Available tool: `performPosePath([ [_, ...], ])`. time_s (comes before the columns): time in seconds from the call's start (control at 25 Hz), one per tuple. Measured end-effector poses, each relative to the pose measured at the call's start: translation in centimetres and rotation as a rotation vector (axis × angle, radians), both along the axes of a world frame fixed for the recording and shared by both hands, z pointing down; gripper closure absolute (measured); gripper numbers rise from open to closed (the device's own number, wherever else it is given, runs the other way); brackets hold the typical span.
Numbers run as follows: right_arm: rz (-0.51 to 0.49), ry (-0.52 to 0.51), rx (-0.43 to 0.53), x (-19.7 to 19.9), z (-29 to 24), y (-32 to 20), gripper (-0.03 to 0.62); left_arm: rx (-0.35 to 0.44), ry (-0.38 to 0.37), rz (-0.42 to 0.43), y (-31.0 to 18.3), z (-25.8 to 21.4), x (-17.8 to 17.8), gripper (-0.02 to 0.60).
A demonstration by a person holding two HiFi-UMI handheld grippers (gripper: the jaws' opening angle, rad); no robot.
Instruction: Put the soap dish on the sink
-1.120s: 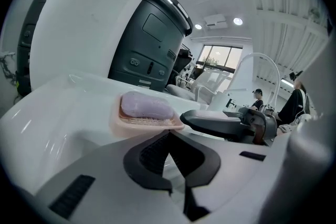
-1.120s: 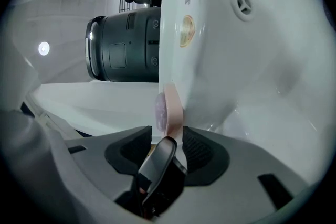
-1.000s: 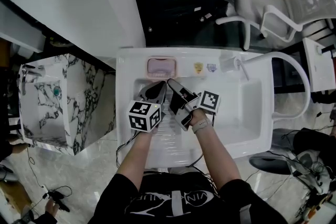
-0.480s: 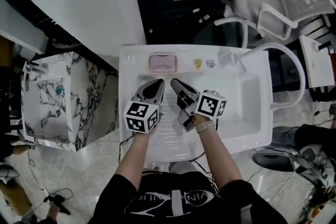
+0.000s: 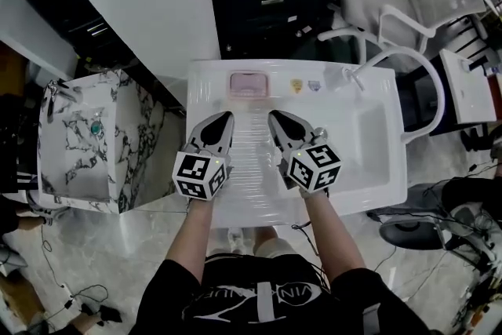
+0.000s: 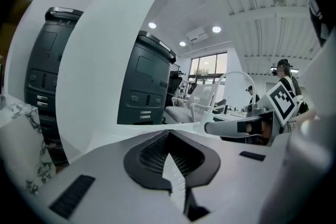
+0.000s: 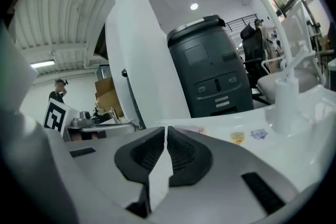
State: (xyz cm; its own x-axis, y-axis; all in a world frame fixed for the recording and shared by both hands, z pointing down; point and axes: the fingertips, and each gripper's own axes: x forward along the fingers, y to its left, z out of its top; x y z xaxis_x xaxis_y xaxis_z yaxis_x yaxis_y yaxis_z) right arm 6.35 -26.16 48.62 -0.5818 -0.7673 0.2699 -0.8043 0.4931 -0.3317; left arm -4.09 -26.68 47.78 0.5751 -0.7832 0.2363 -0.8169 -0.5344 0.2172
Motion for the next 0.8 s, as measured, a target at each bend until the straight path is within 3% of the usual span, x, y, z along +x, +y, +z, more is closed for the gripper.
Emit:
performPosePath([
  [0.32, 0.009, 0.181, 0.195, 0.0, -4.7, 3.1, 0.562, 0.075, -0.013, -0.057, 3.4, -2.9, -4.5, 0.569],
  [0.8, 0.105, 0.215, 0.267, 2.4, -8.8, 7.9, 0.565, 0.157, -0.015, -0.115, 8.2, -7.9, -9.8, 0.569],
])
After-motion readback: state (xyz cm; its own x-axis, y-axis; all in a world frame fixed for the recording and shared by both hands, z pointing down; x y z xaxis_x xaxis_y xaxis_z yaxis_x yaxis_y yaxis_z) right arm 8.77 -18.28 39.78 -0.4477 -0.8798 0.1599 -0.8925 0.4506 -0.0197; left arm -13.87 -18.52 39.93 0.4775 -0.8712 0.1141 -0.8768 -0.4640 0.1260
